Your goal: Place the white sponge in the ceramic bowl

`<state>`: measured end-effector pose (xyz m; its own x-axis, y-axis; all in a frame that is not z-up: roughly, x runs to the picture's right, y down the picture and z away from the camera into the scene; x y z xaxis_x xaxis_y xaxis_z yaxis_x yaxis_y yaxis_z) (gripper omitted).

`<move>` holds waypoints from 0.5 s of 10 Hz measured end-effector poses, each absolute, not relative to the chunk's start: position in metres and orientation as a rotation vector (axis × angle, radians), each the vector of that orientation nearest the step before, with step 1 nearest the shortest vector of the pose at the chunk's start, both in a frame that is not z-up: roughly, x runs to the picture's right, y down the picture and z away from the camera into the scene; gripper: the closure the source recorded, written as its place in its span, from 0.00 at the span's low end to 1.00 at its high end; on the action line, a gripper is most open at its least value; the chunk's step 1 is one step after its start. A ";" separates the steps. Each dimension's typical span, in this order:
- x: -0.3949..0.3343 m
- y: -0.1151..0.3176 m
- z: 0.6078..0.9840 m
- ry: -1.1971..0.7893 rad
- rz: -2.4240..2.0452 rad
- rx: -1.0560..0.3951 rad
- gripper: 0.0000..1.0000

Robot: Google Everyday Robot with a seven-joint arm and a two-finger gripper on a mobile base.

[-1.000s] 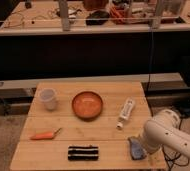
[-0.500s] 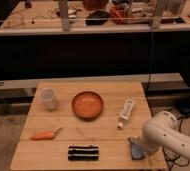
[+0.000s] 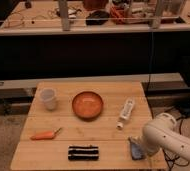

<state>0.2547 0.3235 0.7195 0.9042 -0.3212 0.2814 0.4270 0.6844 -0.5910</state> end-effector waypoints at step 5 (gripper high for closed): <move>0.258 0.329 0.724 -0.146 -0.405 -0.712 0.25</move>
